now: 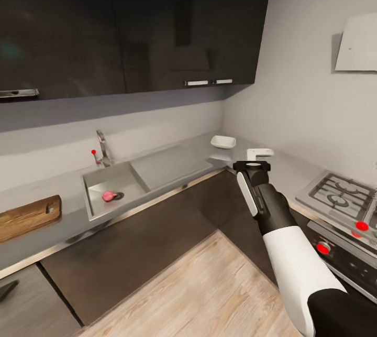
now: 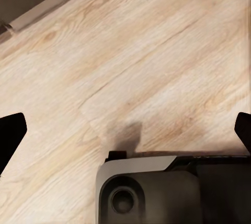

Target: In the kitchen, take the Vidalia onion out of the sink, dice it on the chopping board with the paring knife, put the diced onion into the bowl on the countertop, then place both the paring knife and the chopping board into the sink.

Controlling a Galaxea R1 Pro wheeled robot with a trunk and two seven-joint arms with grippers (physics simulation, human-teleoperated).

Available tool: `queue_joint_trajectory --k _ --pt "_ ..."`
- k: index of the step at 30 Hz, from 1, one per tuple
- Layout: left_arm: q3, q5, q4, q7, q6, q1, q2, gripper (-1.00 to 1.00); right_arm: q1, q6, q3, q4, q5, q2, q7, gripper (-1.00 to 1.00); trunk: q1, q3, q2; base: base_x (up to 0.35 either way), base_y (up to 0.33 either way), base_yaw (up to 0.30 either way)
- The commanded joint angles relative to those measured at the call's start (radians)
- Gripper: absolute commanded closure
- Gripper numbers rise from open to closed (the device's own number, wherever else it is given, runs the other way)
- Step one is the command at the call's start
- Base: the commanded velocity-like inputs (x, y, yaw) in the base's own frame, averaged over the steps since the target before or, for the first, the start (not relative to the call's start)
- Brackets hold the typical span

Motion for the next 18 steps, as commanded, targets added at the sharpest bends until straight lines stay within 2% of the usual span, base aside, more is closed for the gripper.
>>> queue_joint_trajectory --k 1,18 --pt "-0.001 0.0 -0.001 -0.001 -0.001 0.0 0.0 -1.0 -0.001 0.004 0.003 0.0 -0.006 0.0 -0.008 -1.0 0.001 -0.002 -0.002 0.195 -0.003 -0.053" --pt "-0.001 0.0 -0.001 -0.001 -0.002 0.0 0.0 -1.0 0.0 0.003 0.005 0.0 -0.011 0.009 -0.006 -1.0 0.001 -0.001 -0.002 0.024 0.0 -0.006"
